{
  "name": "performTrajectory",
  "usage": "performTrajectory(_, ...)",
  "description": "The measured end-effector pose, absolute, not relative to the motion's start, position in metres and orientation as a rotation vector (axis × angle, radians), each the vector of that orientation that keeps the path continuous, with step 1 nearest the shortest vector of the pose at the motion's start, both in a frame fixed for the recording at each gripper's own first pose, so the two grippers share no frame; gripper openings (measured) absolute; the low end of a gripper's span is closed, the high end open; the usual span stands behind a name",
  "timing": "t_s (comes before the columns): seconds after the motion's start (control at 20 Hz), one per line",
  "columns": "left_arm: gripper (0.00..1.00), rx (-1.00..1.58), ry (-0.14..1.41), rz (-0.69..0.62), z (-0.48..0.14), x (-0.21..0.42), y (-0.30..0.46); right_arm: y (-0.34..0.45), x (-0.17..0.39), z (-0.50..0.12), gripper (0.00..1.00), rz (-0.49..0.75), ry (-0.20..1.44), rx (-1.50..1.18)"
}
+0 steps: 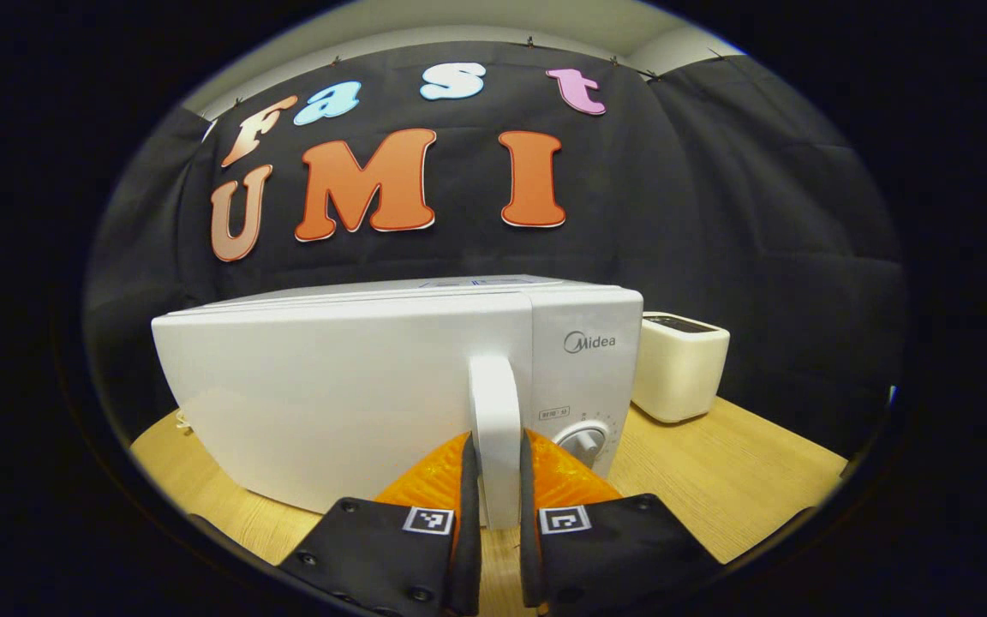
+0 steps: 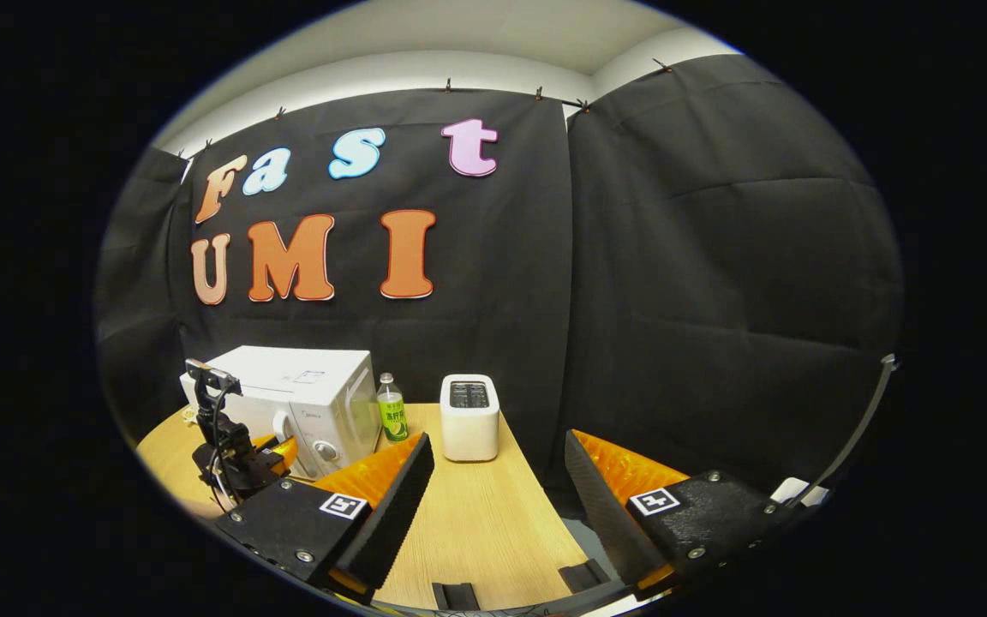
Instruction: Open the microwave oven with the left hand, put the food in, and close the microwave oven.
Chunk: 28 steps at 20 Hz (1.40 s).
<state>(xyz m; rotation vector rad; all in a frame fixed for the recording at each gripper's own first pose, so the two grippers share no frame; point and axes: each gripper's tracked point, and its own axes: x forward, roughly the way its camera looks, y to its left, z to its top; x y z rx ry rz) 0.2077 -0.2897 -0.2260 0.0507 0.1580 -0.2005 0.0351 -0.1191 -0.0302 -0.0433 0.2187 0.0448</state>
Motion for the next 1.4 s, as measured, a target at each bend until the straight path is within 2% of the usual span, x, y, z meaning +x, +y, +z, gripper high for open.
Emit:
performTrajectory(0.05,0.23,0.047,0.174,-0.199,-0.227,0.207,-0.289,-0.116,0.035,-0.031,0.96,0.051,0.221,-0.043)
performTrajectory(0.1,0.14,0.038,0.183,-0.189,-0.225,0.207,-0.287,-0.113,0.034,-0.032,0.96,0.058,0.223,-0.042)
performTrajectory(0.15,0.12,0.032,0.195,-0.191,-0.227,0.207,-0.288,-0.11,0.034,-0.033,0.96,0.063,0.226,-0.041)
performTrajectory(0.25,0.13,0.015,0.214,-0.196,-0.227,0.202,-0.287,-0.105,0.031,-0.032,0.96,0.074,0.224,-0.042)
performTrajectory(0.3,0.07,-0.005,0.233,-0.196,-0.233,0.188,-0.284,-0.103,0.031,-0.031,0.96,0.075,0.22,-0.045)
performTrajectory(0.35,0.05,-0.019,0.214,-0.206,-0.229,0.172,-0.282,-0.102,0.031,-0.03,0.96,0.077,0.216,-0.047)
performTrajectory(0.4,0.07,-0.012,0.189,-0.226,-0.222,0.157,-0.278,-0.099,0.032,-0.03,0.96,0.081,0.215,-0.045)
performTrajectory(0.7,0.06,0.015,0.245,-0.363,-0.225,0.098,-0.251,-0.059,0.03,-0.032,0.96,0.138,0.213,0.013)
performTrajectory(1.0,0.07,0.038,0.272,-0.42,-0.227,0.058,-0.221,-0.009,0.018,-0.028,0.96,0.197,0.198,0.011)
performTrajectory(1.4,0.06,0.071,0.304,-0.501,-0.23,0.001,-0.16,0.045,0.003,-0.041,0.96,0.21,0.212,0.033)
